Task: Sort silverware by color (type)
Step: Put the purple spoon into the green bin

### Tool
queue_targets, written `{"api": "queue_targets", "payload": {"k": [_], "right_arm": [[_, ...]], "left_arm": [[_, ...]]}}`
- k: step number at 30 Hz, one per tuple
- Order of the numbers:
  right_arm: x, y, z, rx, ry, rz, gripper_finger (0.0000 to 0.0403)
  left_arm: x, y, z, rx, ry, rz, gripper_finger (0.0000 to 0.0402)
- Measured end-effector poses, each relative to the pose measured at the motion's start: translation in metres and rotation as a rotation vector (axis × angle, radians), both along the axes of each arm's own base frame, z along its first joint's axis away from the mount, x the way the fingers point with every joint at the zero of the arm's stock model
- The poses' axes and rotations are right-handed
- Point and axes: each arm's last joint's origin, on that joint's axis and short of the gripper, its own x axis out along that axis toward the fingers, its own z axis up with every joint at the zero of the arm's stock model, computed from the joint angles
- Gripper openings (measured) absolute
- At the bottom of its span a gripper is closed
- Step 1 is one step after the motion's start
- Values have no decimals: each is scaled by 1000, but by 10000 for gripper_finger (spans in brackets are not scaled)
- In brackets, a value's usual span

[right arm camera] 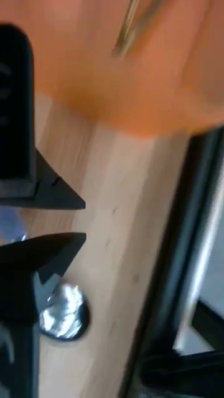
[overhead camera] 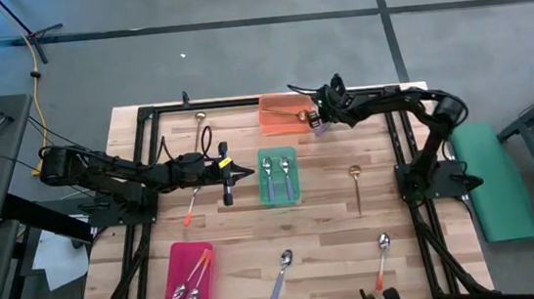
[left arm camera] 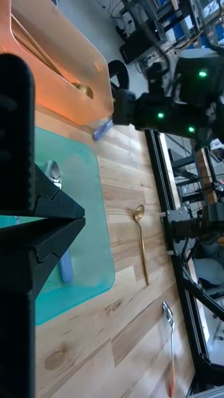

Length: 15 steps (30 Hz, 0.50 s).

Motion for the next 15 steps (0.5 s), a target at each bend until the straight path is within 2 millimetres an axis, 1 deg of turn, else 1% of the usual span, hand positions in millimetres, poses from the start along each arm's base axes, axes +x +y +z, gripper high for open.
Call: {"api": "queue_targets", "payload": {"k": [4, 5, 10, 15], "right_arm": [[1, -1, -6, 61, 44, 27, 11], [1, 0, -7, 75, 47, 40, 5], [-1, 4, -8, 151, 70, 111, 8], [-7, 12, -3, 218, 119, 163, 1]], "left_arm": [[0, 0, 0, 0, 0, 0, 0], [0, 0, 0, 0, 0, 0, 0], [0, 0, 0, 0, 1, 0, 0], [0, 0, 0, 0, 1, 0, 0]]}}
